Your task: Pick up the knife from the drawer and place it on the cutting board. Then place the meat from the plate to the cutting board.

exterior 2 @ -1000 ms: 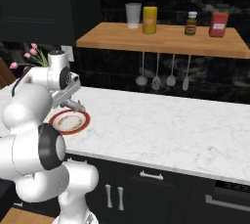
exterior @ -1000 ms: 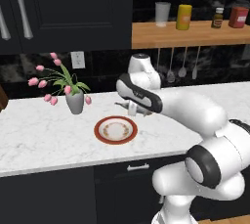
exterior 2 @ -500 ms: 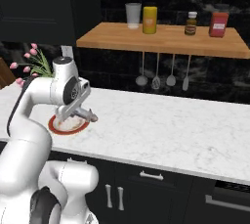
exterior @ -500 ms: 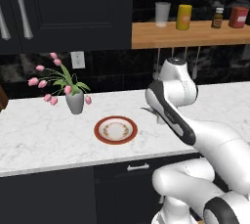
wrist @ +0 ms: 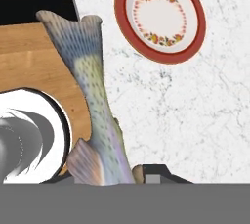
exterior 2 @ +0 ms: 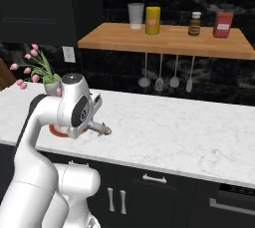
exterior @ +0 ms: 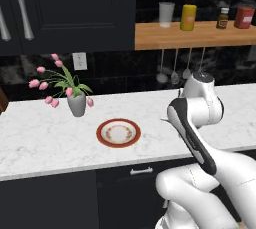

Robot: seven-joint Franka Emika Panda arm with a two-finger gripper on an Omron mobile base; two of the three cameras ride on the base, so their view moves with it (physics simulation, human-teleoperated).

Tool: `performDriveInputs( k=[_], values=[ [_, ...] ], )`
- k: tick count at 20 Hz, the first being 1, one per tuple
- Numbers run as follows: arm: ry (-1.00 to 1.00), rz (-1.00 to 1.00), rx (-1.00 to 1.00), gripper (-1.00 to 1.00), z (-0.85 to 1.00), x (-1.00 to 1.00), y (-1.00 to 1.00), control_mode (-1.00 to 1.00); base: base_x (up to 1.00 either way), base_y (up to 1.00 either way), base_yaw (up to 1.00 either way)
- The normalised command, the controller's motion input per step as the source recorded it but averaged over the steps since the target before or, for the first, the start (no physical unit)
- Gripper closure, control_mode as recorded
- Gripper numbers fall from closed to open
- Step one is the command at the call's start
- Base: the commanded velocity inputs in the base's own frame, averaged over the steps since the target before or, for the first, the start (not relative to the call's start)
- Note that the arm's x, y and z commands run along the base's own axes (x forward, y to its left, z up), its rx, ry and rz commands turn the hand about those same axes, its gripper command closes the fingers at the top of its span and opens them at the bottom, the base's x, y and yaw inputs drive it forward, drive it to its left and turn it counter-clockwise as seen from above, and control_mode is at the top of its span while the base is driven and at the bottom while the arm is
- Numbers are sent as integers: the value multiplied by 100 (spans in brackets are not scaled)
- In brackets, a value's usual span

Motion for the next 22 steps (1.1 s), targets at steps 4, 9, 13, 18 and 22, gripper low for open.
performDriveInputs(
  k=[4, 9, 13, 18, 22],
  values=[
    [0, 0, 0, 100, 0, 0, 0, -100, 0, 0, 0],
    [0, 0, 0, 100, 0, 0, 0, -100, 0, 0, 0],
    [0, 0, 0, 100, 0, -1, 0, 100, -5, -4, 0],
    [0, 0, 0, 100, 0, 0, 0, 100, -6, -54, -8],
    [0, 0, 0, 100, 0, 0, 0, 100, -22, -100, -5]
  ],
)
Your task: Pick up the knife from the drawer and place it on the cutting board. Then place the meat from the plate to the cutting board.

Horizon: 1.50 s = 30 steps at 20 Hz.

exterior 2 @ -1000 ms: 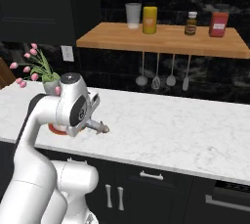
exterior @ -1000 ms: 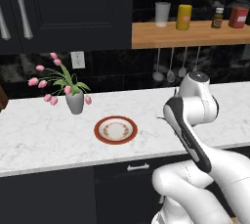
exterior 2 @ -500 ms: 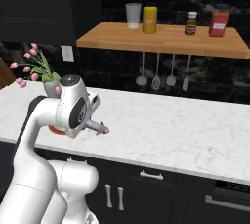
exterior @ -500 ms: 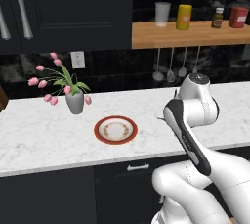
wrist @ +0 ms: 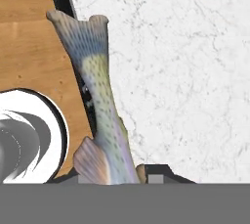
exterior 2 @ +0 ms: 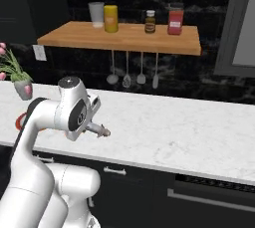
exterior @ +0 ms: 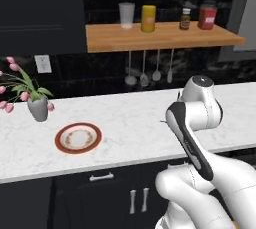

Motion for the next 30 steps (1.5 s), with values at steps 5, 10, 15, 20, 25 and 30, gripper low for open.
performDriveInputs(
  k=[5, 10, 15, 20, 25, 30],
  values=[
    [0, 0, 0, 100, 0, 0, 0, 100, -32, -100, -9],
    [0, 0, 0, 100, 0, 0, 0, 100, -26, -100, -10],
    [0, 0, 0, 100, 0, 0, 0, 100, -5, -100, -10],
    [0, 0, 0, 100, 0, 0, 0, 100, 0, -100, -7],
    [0, 0, 0, 100, 0, 0, 0, 100, -2, -100, -5],
    [0, 0, 0, 100, 0, 0, 0, 100, 0, -100, -5]
  ],
)
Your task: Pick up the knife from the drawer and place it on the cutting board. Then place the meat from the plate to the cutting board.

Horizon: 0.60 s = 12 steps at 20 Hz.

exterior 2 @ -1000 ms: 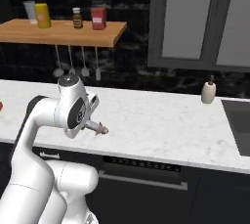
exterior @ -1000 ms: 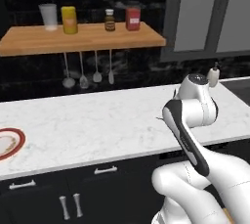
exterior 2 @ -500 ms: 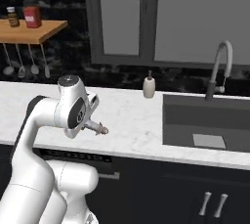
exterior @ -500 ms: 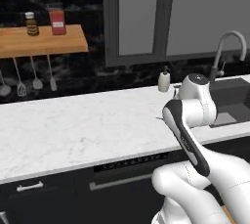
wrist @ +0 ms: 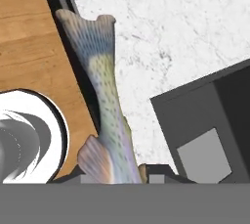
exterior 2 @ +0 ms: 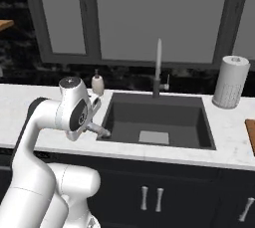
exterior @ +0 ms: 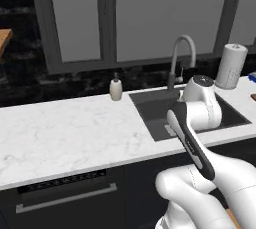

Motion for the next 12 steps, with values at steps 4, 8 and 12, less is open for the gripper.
performDriveInputs(
  k=[4, 8, 12],
  values=[
    [0, 0, 0, 100, 0, 0, 0, 100, 0, -100, -5],
    [0, 0, 0, 100, 0, 0, 0, 100, 0, -100, -5],
    [0, 0, 0, 100, 0, 0, 0, 100, 0, -100, -4]
  ],
)
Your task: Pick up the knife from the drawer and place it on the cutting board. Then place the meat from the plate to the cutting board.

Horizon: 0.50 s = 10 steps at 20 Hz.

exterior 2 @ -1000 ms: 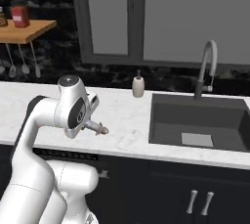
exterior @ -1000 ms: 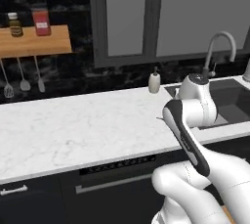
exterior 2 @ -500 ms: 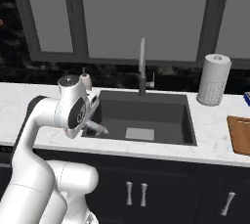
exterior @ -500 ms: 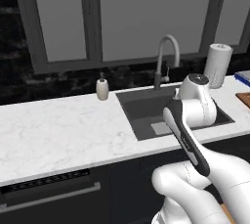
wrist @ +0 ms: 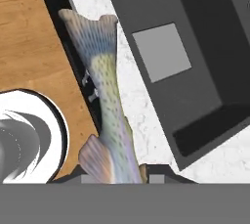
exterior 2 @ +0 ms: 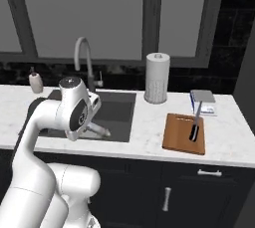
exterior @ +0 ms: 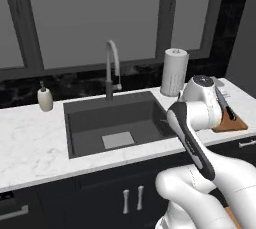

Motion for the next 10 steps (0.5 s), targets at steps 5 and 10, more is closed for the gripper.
performDriveInputs(
  k=[5, 10],
  values=[
    [0, 0, 0, 100, 0, 0, 0, 100, 0, -100, -1],
    [0, 0, 0, 100, 0, 0, 0, 100, 9, -95, 0]
  ],
)
